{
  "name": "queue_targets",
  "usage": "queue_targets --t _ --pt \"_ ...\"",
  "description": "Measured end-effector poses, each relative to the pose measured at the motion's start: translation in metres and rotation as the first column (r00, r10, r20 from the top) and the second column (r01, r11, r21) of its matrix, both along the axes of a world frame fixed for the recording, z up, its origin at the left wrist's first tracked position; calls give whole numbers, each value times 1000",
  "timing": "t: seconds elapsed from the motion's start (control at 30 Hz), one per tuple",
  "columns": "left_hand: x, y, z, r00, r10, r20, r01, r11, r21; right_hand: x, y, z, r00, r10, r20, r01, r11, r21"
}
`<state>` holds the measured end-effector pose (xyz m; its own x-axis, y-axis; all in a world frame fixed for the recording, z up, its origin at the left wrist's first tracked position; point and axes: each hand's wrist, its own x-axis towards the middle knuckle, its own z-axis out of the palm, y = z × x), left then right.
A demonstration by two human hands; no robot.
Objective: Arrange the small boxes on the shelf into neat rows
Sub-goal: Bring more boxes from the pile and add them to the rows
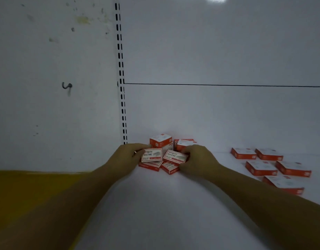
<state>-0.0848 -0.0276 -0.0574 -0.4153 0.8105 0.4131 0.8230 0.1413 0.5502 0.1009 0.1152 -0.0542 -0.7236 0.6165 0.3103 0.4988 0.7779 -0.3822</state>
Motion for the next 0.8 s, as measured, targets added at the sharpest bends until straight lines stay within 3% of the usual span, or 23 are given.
queue_targets --t 0.1,0.23,0.43,0.63,0.8 --pt "3 -2 -3 999 -17 28 17 1000 -20 1 -4 -1 1000 3 -17 -4 999 -42" --pt "5 -2 -6 994 18 -104 -18 1000 3 2 -16 -4 998 8 -70 -11 999 -48" --pt "-3 -8 -11 948 33 -317 -22 999 37 23 -28 4 985 39 -166 -14 989 149" --pt "11 -7 10 946 45 -321 -18 996 87 74 -12 26 988 4 -157 44 953 300" --pt "74 5 27 932 -26 -362 64 994 94 135 3 44 984 -35 -175 90 942 322"
